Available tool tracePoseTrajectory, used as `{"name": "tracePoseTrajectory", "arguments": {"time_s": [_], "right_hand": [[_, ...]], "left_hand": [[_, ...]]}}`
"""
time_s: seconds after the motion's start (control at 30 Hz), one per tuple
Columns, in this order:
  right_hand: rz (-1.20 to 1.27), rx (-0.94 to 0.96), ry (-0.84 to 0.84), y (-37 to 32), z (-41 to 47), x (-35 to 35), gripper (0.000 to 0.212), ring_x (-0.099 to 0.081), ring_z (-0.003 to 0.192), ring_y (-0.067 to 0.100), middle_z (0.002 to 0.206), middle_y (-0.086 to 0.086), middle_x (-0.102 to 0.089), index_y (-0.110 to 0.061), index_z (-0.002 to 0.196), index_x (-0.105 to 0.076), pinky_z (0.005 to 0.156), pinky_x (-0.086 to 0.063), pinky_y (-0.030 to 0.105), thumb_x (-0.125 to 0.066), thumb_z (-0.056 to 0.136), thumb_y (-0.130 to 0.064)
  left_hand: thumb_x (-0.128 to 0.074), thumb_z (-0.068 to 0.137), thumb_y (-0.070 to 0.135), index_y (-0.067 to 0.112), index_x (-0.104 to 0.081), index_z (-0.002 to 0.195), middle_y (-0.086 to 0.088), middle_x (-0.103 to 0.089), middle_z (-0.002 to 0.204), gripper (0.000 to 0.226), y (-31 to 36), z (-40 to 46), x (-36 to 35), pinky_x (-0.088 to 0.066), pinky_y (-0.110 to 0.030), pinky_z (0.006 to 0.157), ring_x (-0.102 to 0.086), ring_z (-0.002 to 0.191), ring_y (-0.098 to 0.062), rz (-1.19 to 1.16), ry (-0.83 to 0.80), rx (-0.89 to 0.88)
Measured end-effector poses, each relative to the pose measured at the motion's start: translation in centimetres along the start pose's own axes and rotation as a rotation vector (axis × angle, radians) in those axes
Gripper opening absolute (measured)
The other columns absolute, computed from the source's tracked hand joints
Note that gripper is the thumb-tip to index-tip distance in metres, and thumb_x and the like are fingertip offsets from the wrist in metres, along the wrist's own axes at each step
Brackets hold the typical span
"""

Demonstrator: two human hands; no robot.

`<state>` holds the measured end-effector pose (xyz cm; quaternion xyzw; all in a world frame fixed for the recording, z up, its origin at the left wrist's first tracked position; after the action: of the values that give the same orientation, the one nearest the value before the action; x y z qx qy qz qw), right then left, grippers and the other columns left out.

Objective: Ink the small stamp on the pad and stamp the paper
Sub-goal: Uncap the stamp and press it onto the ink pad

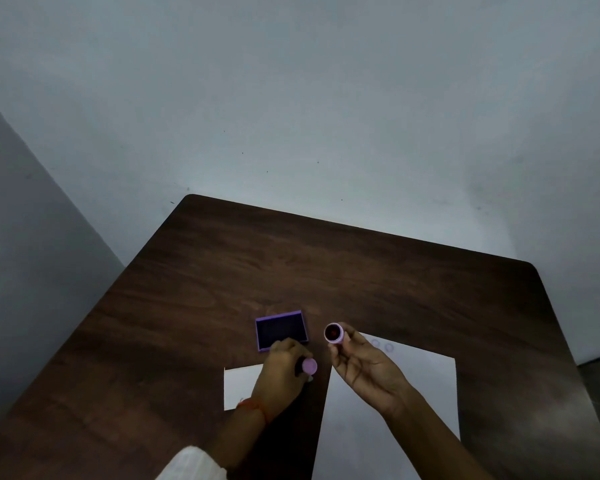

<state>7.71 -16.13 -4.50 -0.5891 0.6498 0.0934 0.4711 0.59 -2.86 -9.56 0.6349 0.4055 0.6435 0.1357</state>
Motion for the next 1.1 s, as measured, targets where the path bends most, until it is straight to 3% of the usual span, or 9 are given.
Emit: {"name": "tracePoseTrajectory", "arguments": {"time_s": [0.17, 0.33, 0.47, 0.53, 0.67, 0.8, 0.87, 0.93, 1.1], "right_hand": [[0.01, -0.017, -0.016, 0.0, 0.2, -0.9, 0.02, -0.073, 0.069, 0.021, 0.083, 0.016, -0.076, -0.001, 0.082, -0.075, 0.055, -0.061, 0.026, -0.058, 0.07, -0.001], [0.03, -0.031, -0.077, -0.1, 0.6, -1.8, 0.034, -0.073, 0.072, 0.023, 0.089, 0.018, -0.075, 0.0, 0.089, -0.072, 0.059, -0.062, 0.029, -0.079, 0.056, 0.004], [0.045, -0.034, -0.089, 0.1, 1.7, -1.8, 0.031, -0.072, 0.085, 0.028, 0.095, 0.02, -0.074, 0.0, 0.087, -0.07, 0.066, -0.062, 0.033, -0.079, 0.058, 0.005], [0.006, -0.018, -0.057, 0.2, 2.3, -1.7, 0.017, -0.072, 0.085, 0.027, 0.092, 0.018, -0.075, -0.002, 0.083, -0.069, 0.065, -0.062, 0.032, -0.066, 0.068, 0.004], [-0.143, 0.016, 0.002, 0.2, 3.6, -1.6, 0.024, -0.072, 0.089, 0.022, 0.097, 0.012, -0.075, -0.008, 0.093, -0.071, 0.066, -0.061, 0.027, -0.062, 0.071, -0.001], [-0.815, 0.195, 0.199, 0.1, 4.9, -2.4, 0.019, -0.067, 0.087, 0.011, 0.093, -0.002, -0.072, -0.024, 0.09, -0.07, 0.059, -0.055, 0.013, -0.066, 0.08, -0.008], [-1.208, 0.387, 0.16, 0.6, 5.5, -3.9, 0.016, -0.065, 0.083, 0.004, 0.089, -0.01, -0.069, -0.032, 0.082, -0.068, 0.06, -0.051, 0.007, -0.07, 0.079, -0.016], [-1.479, 0.54, 0.053, 1.6, 6.5, -4.9, 0.011, -0.063, 0.083, 0.005, 0.092, -0.003, -0.071, -0.024, 0.087, -0.07, 0.07, -0.048, 0.006, -0.07, 0.08, -0.016], [-2.171, 0.657, -0.332, 4.7, 8.7, -5.6, 0.029, -0.05, 0.12, 0.028, 0.125, 0.016, -0.06, -0.007, 0.117, -0.057, 0.102, -0.04, 0.036, -0.052, 0.089, -0.008]], "left_hand": [[-0.07, 0.078, 0.023, 0.022, -0.061, 0.11, 0.002, -0.058, 0.123, 0.034, -0.4, -0.2, 0.8, -0.036, -0.024, 0.1, -0.047, 0.118, -0.015, -0.012, 0.094, -0.039], [-0.075, 0.073, 0.023, 0.02, -0.061, 0.114, -0.003, -0.057, 0.123, 0.043, -2.1, 0.4, 4.9, -0.036, -0.026, 0.095, -0.046, 0.116, -0.022, 0.015, 0.372, -0.013], [-0.072, 0.076, 0.028, 0.021, -0.045, 0.132, -0.001, -0.039, 0.147, 0.063, -5.1, 1.4, 6.4, -0.019, -0.04, 0.117, -0.021, 0.141, -0.02, -0.006, 0.24, 0.074], [-0.072, 0.076, 0.031, 0.023, -0.036, 0.137, 0.0, -0.031, 0.152, 0.072, -6.3, 1.8, 6.3, -0.006, -0.042, 0.119, -0.01, 0.144, -0.019, -0.028, 0.148, 0.079], [-0.073, 0.074, 0.032, 0.028, -0.031, 0.139, 0.001, -0.029, 0.153, 0.078, -7.6, 2.0, 5.8, 0.002, -0.039, 0.116, -0.004, 0.144, -0.019, -0.081, 0.046, 0.098], [-0.074, 0.073, 0.03, 0.029, -0.032, 0.138, 0.005, -0.03, 0.152, 0.077, -8.2, 2.0, 5.5, 0.004, -0.037, 0.115, -0.004, 0.144, -0.017, -0.103, 0.081, 0.037], [-0.074, 0.073, 0.03, 0.028, -0.034, 0.138, 0.006, -0.031, 0.151, 0.077, -8.3, 1.9, 5.5, 0.004, -0.036, 0.116, -0.003, 0.141, -0.012, -0.136, 0.104, 0.018], [-0.076, 0.071, 0.031, 0.027, -0.035, 0.138, 0.006, -0.033, 0.15, 0.078, -8.2, 1.8, 5.5, 0.004, -0.035, 0.116, -0.002, 0.138, -0.009, -0.162, 0.116, 0.0], [-0.076, 0.071, 0.031, 0.025, -0.036, 0.138, 0.011, -0.031, 0.148, 0.077, -8.0, 1.6, 5.6, 0.004, -0.033, 0.117, -0.002, 0.141, -0.01, -0.188, 0.131, -0.015]]}}
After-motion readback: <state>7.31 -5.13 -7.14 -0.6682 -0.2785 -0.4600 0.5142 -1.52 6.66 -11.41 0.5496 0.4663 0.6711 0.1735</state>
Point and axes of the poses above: each hand's wrist, its own z-axis towards the middle knuckle, its own x-axis out of the back of the hand, y = z × x, the point moved 3 cm from there along z, towards the middle knuckle
